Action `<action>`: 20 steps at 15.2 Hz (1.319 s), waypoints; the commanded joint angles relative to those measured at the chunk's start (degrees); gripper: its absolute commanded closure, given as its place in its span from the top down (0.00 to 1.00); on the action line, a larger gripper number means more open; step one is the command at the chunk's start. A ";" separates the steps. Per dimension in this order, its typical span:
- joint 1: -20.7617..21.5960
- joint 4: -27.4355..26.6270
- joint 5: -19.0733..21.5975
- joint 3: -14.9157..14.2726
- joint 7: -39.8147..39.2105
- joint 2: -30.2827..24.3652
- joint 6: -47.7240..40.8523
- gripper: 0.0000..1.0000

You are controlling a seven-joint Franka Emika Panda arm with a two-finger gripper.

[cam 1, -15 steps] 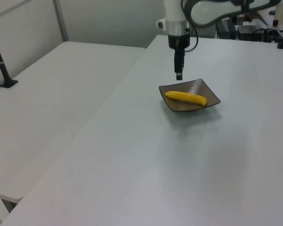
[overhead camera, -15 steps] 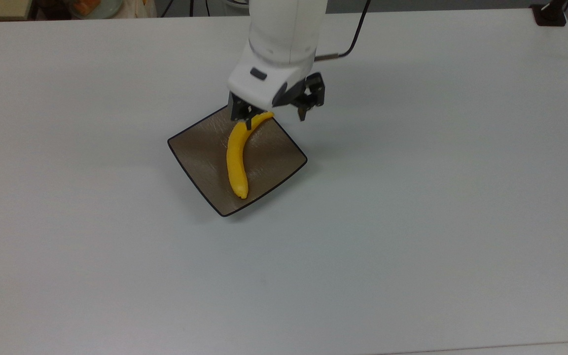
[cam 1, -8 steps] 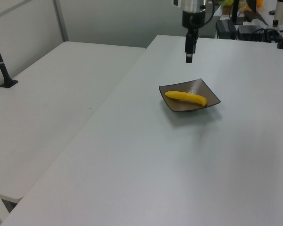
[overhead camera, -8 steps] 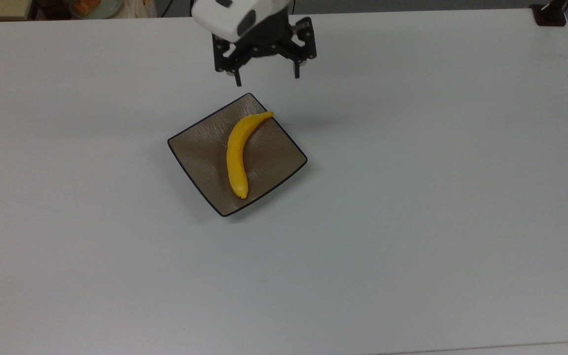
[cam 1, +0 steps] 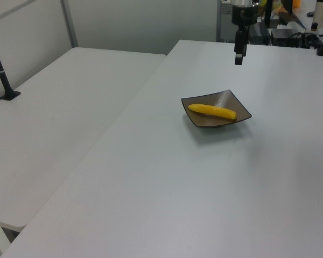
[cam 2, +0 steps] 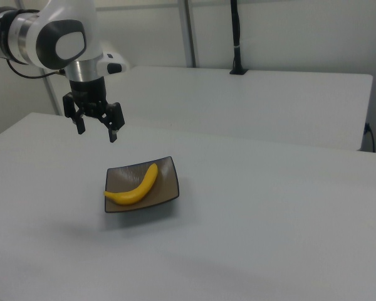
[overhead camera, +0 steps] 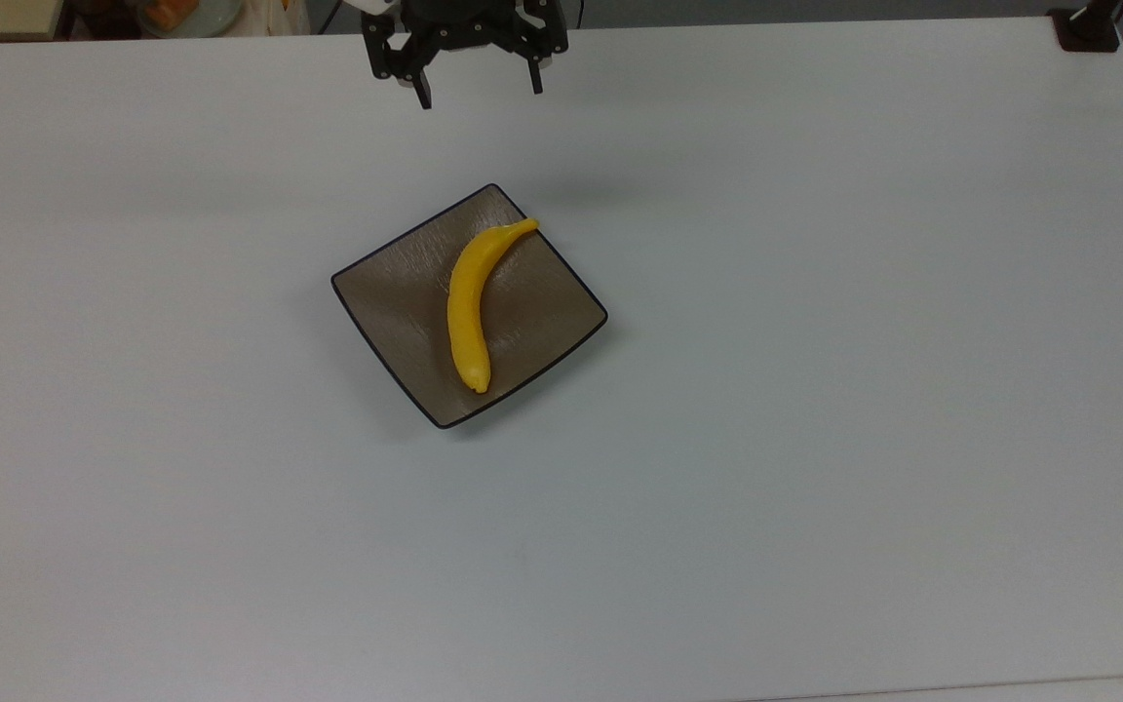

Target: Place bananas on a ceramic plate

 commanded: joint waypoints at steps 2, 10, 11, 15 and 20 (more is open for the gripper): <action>-2.76 -2.21 0.43 3.40 -1.08 -1.83 0.75 1.00; -2.32 -2.04 -3.09 3.40 -1.95 -1.83 0.66 1.00; -2.32 -2.04 -3.09 3.40 -1.96 -1.83 0.66 1.00; -1.80 -2.04 -5.63 3.58 -2.75 -1.91 0.40 1.00; -1.44 -2.04 -6.08 3.58 -2.75 -1.83 0.40 1.00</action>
